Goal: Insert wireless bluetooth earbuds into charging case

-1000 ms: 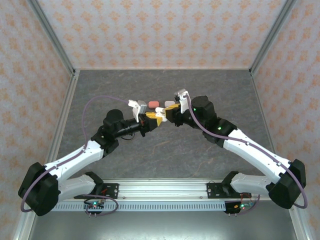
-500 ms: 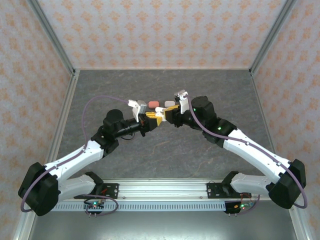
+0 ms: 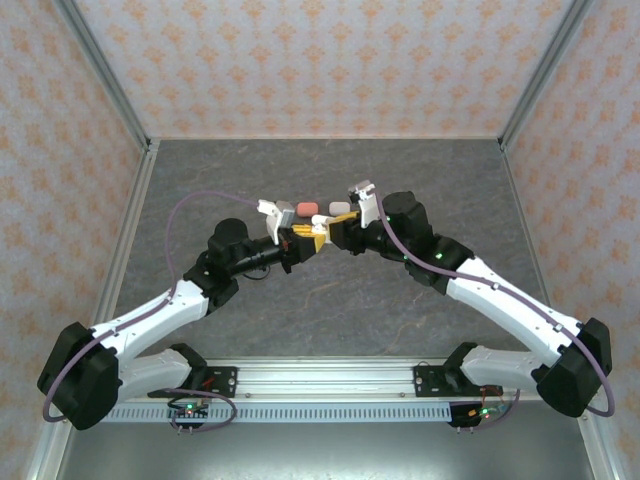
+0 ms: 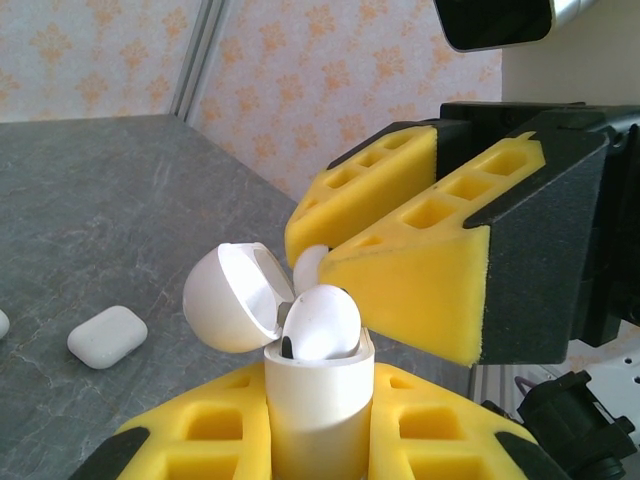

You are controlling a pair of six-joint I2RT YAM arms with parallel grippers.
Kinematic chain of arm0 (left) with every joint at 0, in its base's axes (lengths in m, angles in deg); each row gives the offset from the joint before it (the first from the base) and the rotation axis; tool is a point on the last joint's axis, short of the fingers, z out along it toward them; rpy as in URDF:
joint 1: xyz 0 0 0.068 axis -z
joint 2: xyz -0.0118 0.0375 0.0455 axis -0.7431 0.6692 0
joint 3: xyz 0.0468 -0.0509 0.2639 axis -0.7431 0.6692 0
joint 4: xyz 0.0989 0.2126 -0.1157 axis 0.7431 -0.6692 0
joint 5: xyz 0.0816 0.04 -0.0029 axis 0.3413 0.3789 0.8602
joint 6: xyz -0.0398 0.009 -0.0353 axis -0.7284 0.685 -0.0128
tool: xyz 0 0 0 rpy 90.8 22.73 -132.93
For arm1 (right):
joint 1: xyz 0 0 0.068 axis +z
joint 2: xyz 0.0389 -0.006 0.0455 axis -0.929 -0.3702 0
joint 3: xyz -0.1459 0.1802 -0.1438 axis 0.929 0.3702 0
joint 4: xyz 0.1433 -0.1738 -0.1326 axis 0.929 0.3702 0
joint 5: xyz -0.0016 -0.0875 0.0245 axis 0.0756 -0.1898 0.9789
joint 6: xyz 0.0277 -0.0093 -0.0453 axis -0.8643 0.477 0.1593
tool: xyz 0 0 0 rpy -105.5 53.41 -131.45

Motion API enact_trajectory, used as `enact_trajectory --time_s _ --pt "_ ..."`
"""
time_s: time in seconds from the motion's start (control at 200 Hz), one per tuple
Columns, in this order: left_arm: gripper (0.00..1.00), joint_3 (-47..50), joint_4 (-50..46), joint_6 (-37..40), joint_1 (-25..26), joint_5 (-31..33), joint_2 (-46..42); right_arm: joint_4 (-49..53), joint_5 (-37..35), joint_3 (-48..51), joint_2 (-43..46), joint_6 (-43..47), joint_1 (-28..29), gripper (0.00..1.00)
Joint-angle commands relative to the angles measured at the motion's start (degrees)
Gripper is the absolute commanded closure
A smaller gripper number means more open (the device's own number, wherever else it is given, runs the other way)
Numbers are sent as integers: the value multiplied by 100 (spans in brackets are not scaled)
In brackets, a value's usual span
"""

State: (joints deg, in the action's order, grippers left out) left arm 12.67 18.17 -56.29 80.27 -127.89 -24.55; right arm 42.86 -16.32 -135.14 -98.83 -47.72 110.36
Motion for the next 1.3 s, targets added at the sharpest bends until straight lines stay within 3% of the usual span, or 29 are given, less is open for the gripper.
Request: enact_trajectory --time_s 0.0,0.32,0.746,0.866,1.001,1.091,1.296 --pt "100 -92 477 -47 35 116 8 198 113 -254 -36 -63 37 69" --pt "100 5 692 -80 39 110 20 333 54 -473 -88 -143 37 66" --pt "100 106 834 -71 39 81 -102 685 24 -1003 151 -221 -160 44" --pt "100 167 972 -66 35 57 -197 514 476 -799 292 -499 -516 34" --pt "100 211 1045 -70 39 23 -301 268 1315 -520 258 -713 -726 11" --pt "100 198 1037 -52 35 2 -337 74 1907 -428 105 -822 -723 1" --pt "100 147 1018 -60 34 -33 -273 -438 2608 -382 -172 -1070 -684 1"
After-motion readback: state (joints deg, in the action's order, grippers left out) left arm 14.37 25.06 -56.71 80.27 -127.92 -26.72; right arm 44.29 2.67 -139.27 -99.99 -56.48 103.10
